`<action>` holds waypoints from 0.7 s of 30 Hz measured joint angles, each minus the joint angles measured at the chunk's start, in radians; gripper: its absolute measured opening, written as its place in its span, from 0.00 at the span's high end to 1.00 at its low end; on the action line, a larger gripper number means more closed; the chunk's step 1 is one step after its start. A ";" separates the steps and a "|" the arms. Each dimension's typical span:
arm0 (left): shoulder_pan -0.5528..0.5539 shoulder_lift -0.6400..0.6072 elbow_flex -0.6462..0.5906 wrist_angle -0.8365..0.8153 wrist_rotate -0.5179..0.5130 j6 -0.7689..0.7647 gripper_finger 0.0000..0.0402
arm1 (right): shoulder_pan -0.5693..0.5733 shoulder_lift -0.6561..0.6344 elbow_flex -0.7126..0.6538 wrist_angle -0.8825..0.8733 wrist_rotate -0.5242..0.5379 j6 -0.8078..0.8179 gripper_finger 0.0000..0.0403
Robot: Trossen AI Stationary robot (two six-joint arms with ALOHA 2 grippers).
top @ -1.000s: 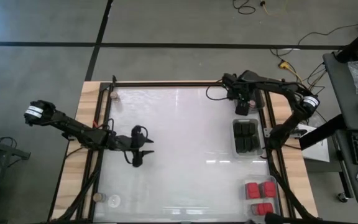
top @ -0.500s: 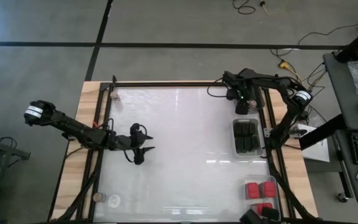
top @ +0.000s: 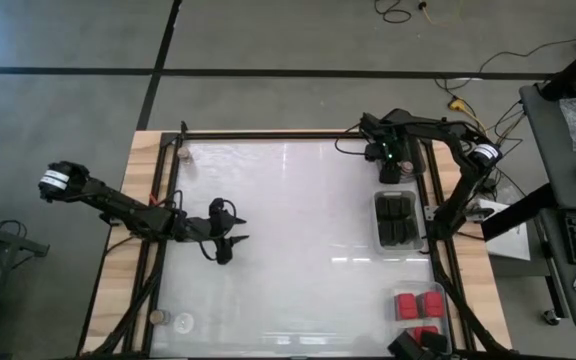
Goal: Sort spices by type
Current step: Put the brown seasoning bottle into the black bin
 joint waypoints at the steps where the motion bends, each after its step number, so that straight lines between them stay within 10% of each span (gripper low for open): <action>1: 0.000 0.000 0.000 0.000 0.000 0.000 0.48 | -0.001 0.001 0.000 0.000 0.000 0.001 0.53; 21: 0.001 -0.017 0.000 0.000 -0.074 0.014 0.48 | 0.024 -0.014 0.107 -0.110 0.019 0.082 0.30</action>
